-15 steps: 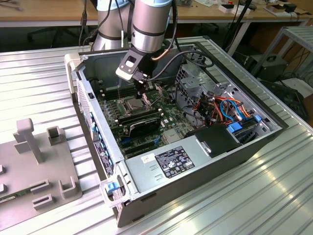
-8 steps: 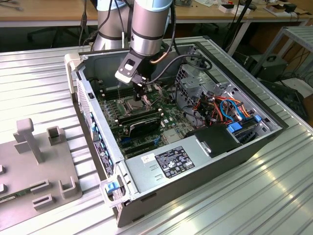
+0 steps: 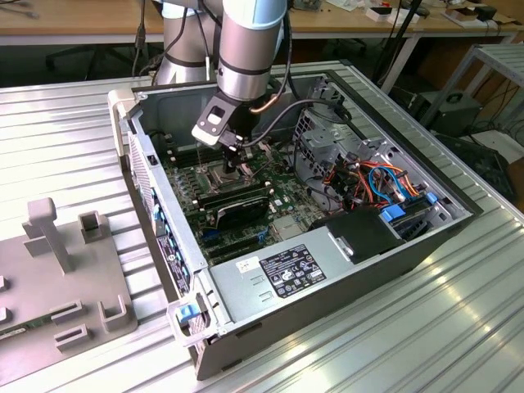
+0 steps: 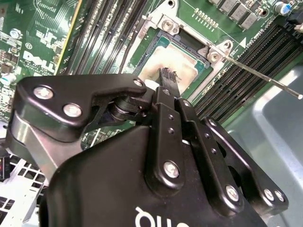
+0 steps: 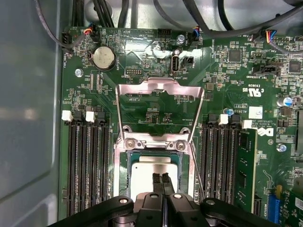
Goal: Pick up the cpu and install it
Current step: 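Place the cpu into insertion slot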
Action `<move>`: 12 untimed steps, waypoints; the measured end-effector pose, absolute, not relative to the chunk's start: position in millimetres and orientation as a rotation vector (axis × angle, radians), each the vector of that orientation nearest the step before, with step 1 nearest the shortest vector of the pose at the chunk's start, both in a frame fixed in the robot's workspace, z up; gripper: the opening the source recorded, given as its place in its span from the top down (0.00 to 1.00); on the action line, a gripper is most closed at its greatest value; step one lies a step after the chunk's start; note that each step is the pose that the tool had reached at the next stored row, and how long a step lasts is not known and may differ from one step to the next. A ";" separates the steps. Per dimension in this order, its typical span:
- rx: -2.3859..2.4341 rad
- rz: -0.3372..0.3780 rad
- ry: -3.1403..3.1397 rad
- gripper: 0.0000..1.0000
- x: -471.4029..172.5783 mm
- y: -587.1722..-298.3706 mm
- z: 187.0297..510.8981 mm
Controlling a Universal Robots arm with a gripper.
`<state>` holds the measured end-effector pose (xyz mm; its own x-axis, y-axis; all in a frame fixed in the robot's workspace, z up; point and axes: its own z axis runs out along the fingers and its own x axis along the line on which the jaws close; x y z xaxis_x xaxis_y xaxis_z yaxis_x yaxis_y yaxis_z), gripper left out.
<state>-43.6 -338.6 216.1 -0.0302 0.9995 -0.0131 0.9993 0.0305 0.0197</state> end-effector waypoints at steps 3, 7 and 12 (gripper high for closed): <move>2.171 0.008 2.238 0.89 -44.8 -336.6 214.0; 2.171 0.009 2.239 0.89 -45.2 -336.1 209.4; 2.172 0.009 2.239 0.89 -45.3 -336.1 206.5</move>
